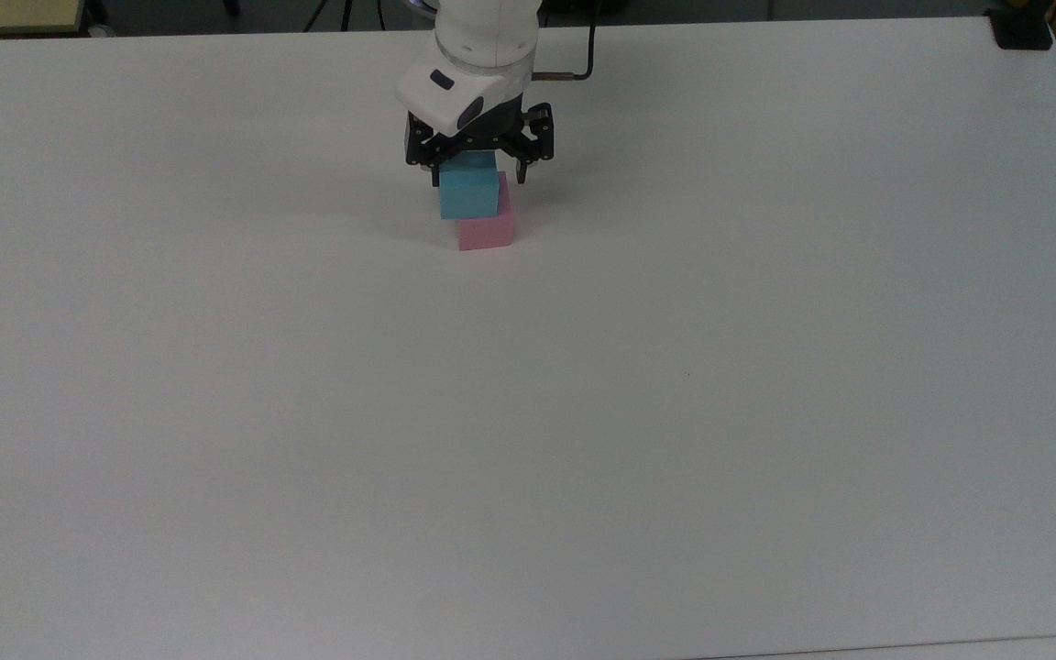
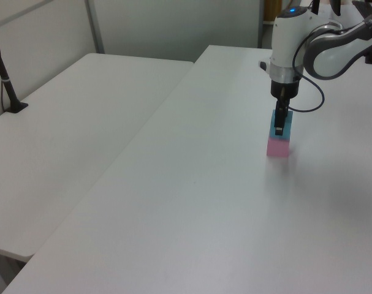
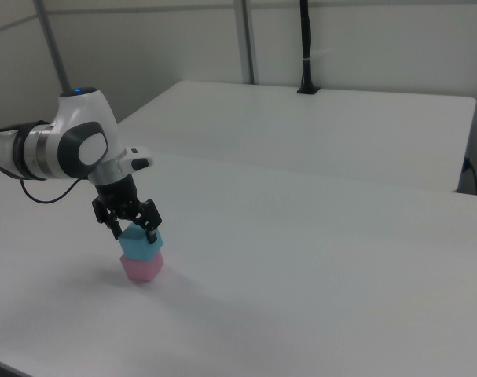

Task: Put blue cube on pink cube
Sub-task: 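Lower the light-blue cube onto the pink cube's top face, then open the gripper and raise it away from the stacked cubes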

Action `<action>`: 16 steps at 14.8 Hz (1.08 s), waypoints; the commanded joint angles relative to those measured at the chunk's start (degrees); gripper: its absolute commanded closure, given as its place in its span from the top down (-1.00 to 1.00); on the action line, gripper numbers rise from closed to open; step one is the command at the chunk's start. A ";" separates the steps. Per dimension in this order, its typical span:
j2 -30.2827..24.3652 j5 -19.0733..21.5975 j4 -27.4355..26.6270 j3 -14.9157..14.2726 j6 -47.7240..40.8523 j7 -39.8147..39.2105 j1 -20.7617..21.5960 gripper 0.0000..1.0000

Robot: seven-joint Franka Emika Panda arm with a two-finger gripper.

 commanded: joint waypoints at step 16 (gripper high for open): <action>-5.45 0.48 19.99 -1.22 -27.80 -2.17 -0.35 1.00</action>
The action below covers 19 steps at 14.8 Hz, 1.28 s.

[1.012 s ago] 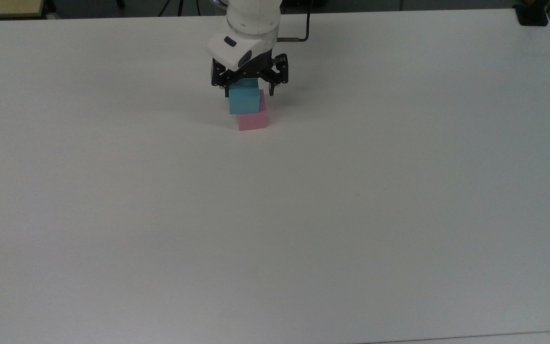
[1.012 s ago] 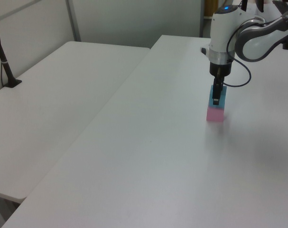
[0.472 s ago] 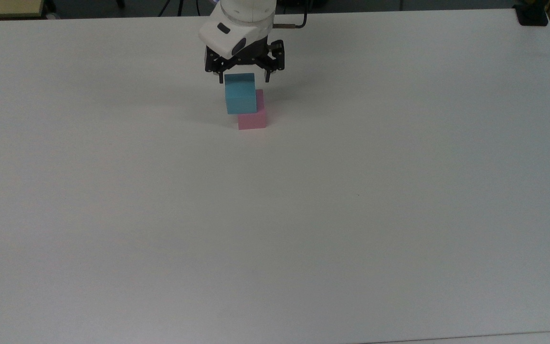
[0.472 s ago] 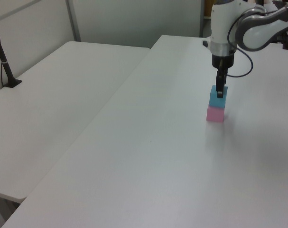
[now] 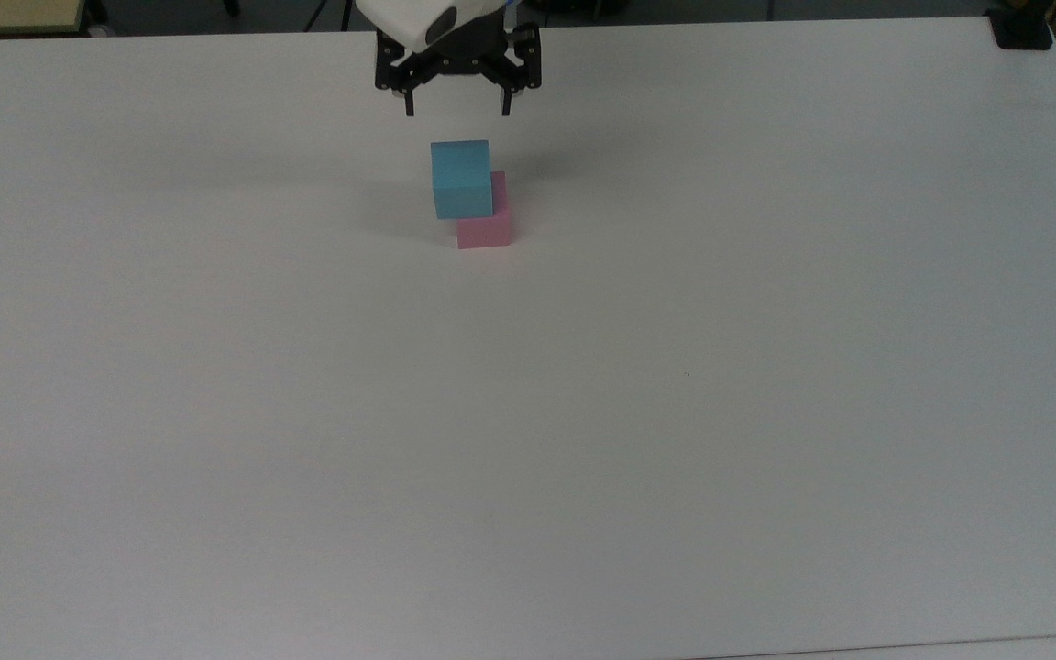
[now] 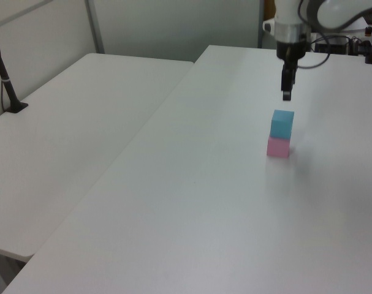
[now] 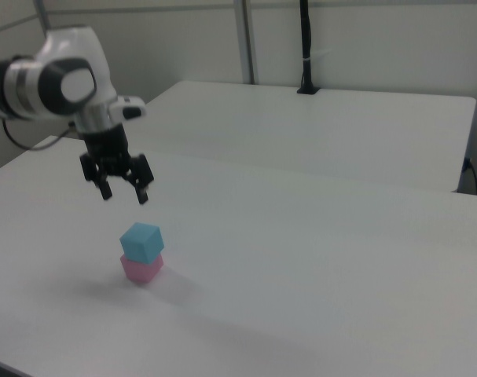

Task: Put blue cube on pink cube

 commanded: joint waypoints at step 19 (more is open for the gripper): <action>3.28 1.71 22.85 -0.75 -18.99 -3.18 -6.47 1.00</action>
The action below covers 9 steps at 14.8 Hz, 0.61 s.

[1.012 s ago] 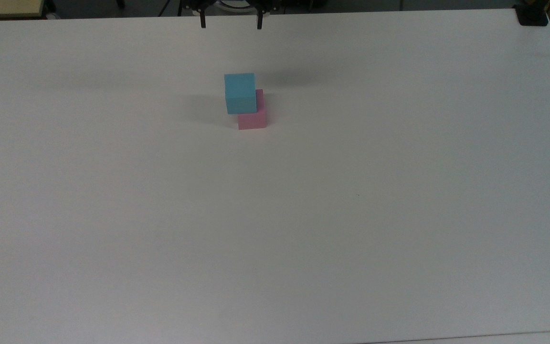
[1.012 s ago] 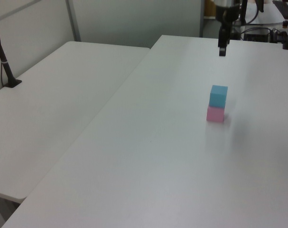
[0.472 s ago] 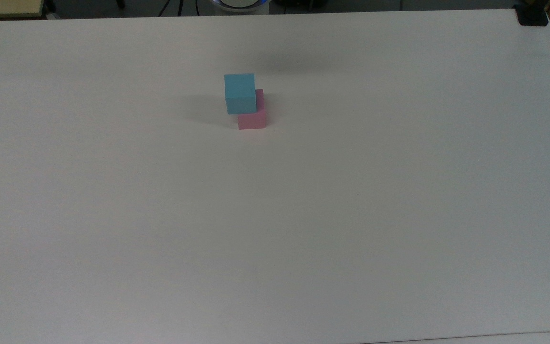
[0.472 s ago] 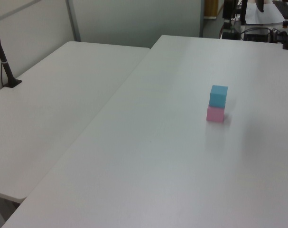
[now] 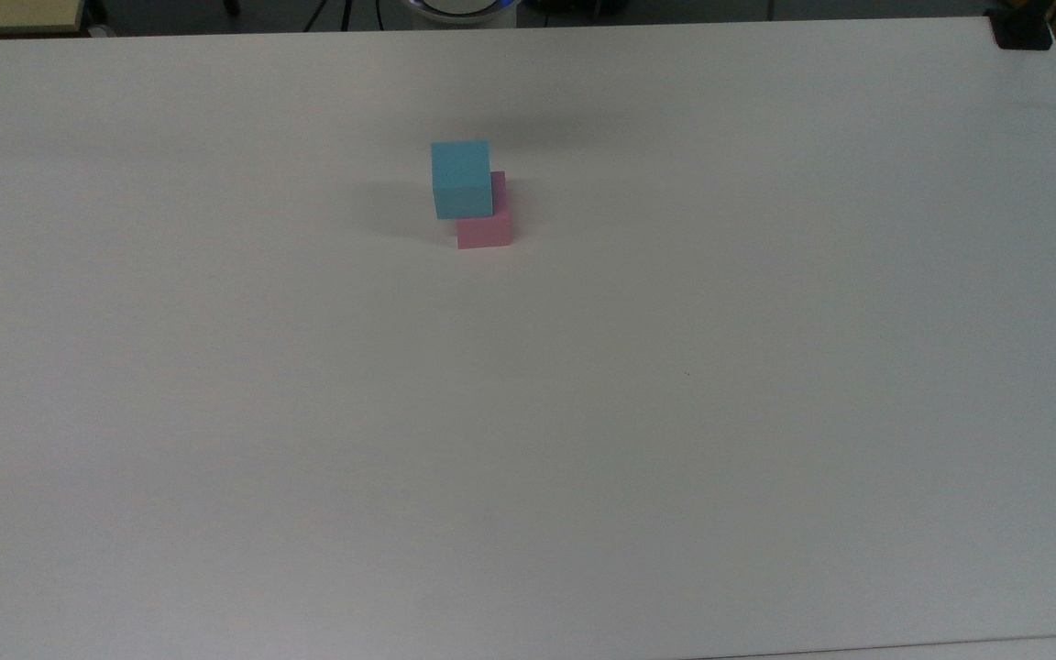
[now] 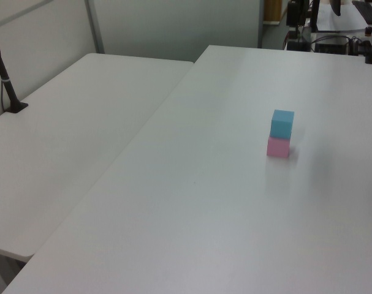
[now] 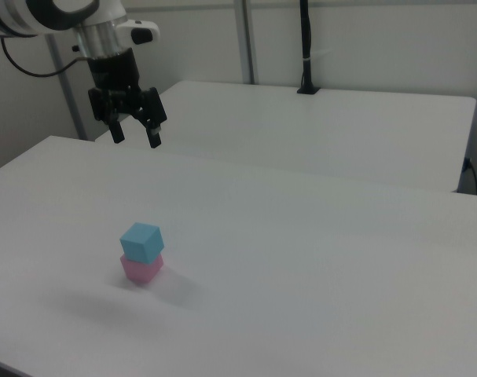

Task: Put blue cube on pink cube

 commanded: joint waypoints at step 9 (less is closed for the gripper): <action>1.97 4.28 1.13 2.81 -0.46 -1.86 -5.64 1.00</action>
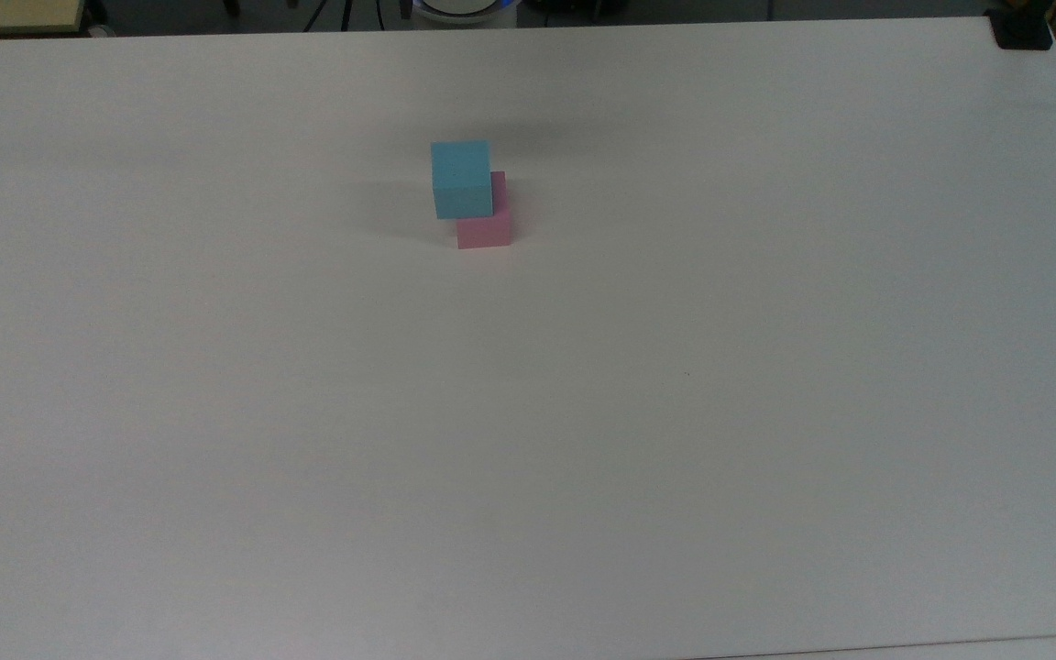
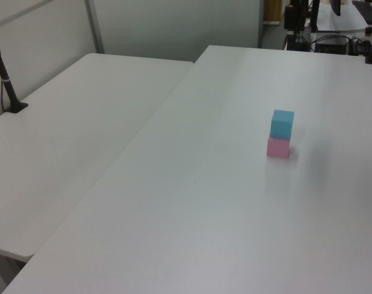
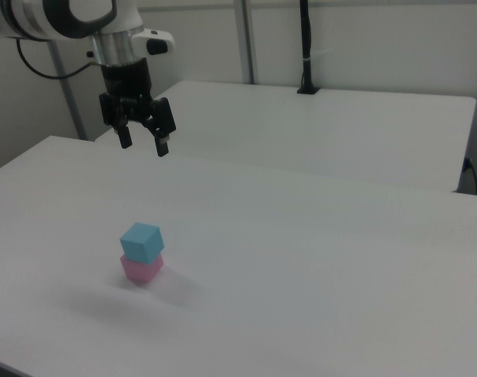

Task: Put blue cube on pink cube

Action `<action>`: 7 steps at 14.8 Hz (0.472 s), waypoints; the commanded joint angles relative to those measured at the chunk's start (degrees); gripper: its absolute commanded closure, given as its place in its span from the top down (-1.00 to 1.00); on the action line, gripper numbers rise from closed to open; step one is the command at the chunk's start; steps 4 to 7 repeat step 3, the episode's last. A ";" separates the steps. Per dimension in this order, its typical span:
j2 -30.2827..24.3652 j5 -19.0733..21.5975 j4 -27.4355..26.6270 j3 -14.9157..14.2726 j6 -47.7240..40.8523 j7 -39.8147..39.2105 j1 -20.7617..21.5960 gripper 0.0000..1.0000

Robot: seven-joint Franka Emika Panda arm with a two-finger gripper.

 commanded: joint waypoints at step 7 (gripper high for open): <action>0.19 1.03 1.03 1.42 -0.47 -1.02 -1.32 1.00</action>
